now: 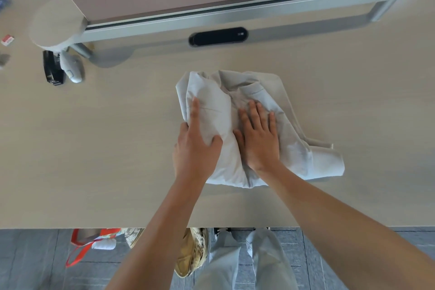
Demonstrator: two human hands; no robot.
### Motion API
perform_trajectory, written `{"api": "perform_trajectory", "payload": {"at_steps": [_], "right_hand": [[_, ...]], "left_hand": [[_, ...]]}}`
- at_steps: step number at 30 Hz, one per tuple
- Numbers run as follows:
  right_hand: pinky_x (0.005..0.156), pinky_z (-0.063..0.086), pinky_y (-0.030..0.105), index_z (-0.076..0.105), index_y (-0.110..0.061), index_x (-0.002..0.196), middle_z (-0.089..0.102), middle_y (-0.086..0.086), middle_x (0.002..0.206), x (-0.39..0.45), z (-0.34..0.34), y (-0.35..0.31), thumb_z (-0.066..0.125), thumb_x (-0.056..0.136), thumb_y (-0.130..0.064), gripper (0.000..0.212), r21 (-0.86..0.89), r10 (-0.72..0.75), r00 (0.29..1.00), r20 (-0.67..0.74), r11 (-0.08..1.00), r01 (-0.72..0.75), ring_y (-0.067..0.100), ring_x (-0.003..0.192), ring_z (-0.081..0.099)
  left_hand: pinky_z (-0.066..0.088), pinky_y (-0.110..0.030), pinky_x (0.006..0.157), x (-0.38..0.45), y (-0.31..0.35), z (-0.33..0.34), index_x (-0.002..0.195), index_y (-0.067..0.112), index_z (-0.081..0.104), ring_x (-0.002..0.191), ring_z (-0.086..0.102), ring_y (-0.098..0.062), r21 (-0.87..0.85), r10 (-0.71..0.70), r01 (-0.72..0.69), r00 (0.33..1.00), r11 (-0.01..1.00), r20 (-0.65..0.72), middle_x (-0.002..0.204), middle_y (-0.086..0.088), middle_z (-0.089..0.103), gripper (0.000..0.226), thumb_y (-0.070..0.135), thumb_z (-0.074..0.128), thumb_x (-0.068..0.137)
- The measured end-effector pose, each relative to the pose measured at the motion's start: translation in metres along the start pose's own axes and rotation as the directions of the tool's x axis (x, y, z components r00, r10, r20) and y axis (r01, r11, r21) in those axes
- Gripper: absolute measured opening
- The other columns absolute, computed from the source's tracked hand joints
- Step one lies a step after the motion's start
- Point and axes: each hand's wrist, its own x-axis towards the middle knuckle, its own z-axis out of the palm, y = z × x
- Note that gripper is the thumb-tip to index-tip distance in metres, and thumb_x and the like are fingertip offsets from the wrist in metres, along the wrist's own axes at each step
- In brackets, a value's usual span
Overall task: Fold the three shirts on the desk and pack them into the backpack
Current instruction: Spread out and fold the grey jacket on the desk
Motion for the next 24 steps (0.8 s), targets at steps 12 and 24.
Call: {"api": "perform_trajectory", "payload": {"at_steps": [12, 24], "right_hand": [[0.126, 0.016, 0.062, 0.038, -0.016, 0.159, 0.033, 0.014, 0.167, -0.07, -0.036, 0.083, 0.039, 0.105, -0.046, 0.062, 0.005, 0.327, 0.944, -0.038, 0.945, -0.327, 0.033, 0.155, 0.028], [0.122, 0.031, 0.05, 0.043, -0.017, 0.155, 0.035, 0.005, 0.166, -0.108, -0.079, 0.149, 0.051, 0.106, -0.023, 0.05, 0.467, 0.52, 0.854, -0.027, 0.762, -0.449, 0.032, 0.147, 0.038]], "left_hand": [[0.044, -0.037, 0.075, -0.032, 0.071, 0.023, 0.158, 0.046, -0.018, 0.116, 0.057, -0.028, 0.098, 0.249, -0.247, 0.969, 0.964, -0.004, 0.151, -0.001, 0.047, 0.114, 0.028, 0.069, 0.088], [0.046, -0.042, 0.103, -0.06, 0.142, 0.09, 0.164, 0.033, -0.004, 0.133, 0.043, -0.023, -0.04, 0.407, -0.42, 0.847, 0.907, 0.341, 0.157, 0.01, 0.043, 0.098, 0.053, 0.059, 0.091]]}}
